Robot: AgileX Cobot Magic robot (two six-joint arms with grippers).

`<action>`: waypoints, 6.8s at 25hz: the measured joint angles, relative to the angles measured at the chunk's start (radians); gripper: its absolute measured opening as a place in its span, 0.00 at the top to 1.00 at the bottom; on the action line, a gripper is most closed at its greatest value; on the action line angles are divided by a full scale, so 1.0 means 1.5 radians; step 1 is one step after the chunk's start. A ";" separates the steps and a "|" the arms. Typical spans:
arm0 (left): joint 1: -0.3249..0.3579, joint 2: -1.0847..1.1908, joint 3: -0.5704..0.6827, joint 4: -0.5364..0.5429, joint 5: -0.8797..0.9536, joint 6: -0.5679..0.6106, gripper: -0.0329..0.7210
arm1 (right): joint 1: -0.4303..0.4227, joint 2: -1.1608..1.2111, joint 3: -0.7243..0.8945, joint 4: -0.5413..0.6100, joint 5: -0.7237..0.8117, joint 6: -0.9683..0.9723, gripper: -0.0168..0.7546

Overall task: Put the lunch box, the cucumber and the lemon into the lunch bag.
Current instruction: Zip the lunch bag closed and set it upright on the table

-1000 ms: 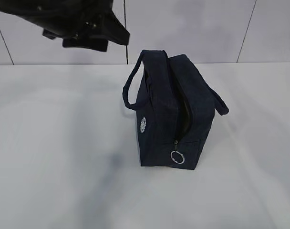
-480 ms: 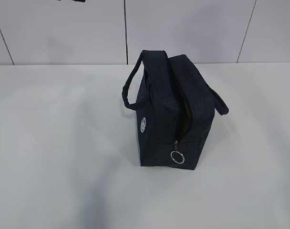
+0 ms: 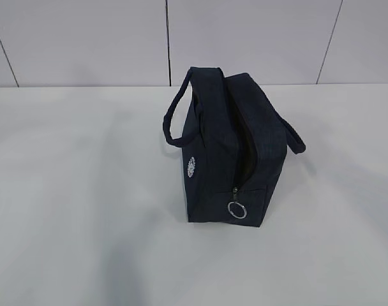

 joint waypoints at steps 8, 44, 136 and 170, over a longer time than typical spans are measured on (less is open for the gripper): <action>-0.067 -0.100 0.156 0.002 -0.056 0.000 0.43 | 0.000 -0.147 0.250 -0.002 -0.024 -0.004 0.68; -0.067 -0.336 0.447 -0.023 -0.172 0.000 0.48 | 0.000 0.207 0.501 0.450 -0.041 -0.582 0.37; -0.067 -0.336 0.447 -0.040 -0.229 0.000 0.48 | 0.049 0.892 0.262 0.817 0.058 -1.231 0.60; -0.067 -0.336 0.447 -0.040 -0.230 0.000 0.49 | 0.050 0.925 0.257 0.819 0.152 -1.151 0.97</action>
